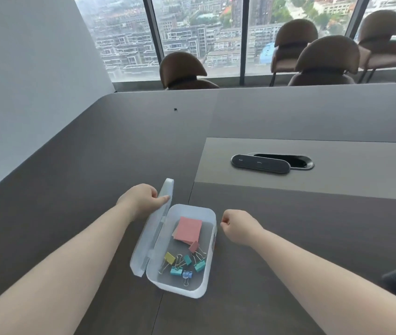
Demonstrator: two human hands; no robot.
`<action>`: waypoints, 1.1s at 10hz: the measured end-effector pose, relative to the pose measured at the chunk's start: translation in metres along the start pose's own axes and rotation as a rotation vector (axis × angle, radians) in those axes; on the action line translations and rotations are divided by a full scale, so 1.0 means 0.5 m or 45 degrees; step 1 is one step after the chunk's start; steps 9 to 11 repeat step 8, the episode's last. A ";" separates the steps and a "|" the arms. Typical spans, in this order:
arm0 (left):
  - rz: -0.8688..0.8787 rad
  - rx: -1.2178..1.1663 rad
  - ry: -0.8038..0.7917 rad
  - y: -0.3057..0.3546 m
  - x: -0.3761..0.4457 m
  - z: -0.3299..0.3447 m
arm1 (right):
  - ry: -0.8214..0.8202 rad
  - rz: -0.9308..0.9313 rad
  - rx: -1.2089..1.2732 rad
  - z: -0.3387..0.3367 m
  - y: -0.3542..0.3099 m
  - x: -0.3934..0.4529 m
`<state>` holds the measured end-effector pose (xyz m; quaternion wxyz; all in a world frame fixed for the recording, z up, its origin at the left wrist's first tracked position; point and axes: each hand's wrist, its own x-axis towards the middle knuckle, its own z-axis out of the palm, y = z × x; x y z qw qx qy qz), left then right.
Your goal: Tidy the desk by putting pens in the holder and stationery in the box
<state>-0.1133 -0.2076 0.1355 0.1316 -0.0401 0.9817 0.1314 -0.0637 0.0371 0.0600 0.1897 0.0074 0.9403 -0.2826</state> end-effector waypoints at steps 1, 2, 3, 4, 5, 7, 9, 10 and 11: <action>0.064 0.101 -0.075 0.073 -0.013 0.061 | 0.021 0.019 0.038 0.002 0.035 -0.015; 0.089 0.203 -0.156 0.130 -0.013 0.133 | 0.014 0.065 0.060 0.010 0.085 -0.035; 0.097 0.291 -0.257 0.161 -0.006 0.200 | 0.017 0.116 0.095 0.019 0.140 -0.051; 0.101 0.326 -0.308 0.172 -0.001 0.250 | 0.003 0.167 0.107 0.024 0.187 -0.063; 0.090 0.321 -0.317 0.162 0.005 0.278 | 0.011 0.206 0.134 0.030 0.218 -0.066; 0.102 0.527 -0.267 0.188 0.004 0.294 | -0.011 0.253 0.154 0.025 0.261 -0.087; 0.148 0.592 -0.095 0.203 -0.012 0.278 | 0.029 0.281 0.198 0.023 0.288 -0.105; 0.148 0.592 -0.095 0.203 -0.012 0.278 | 0.029 0.281 0.198 0.023 0.288 -0.105; 0.148 0.592 -0.095 0.203 -0.012 0.278 | 0.029 0.281 0.198 0.023 0.288 -0.105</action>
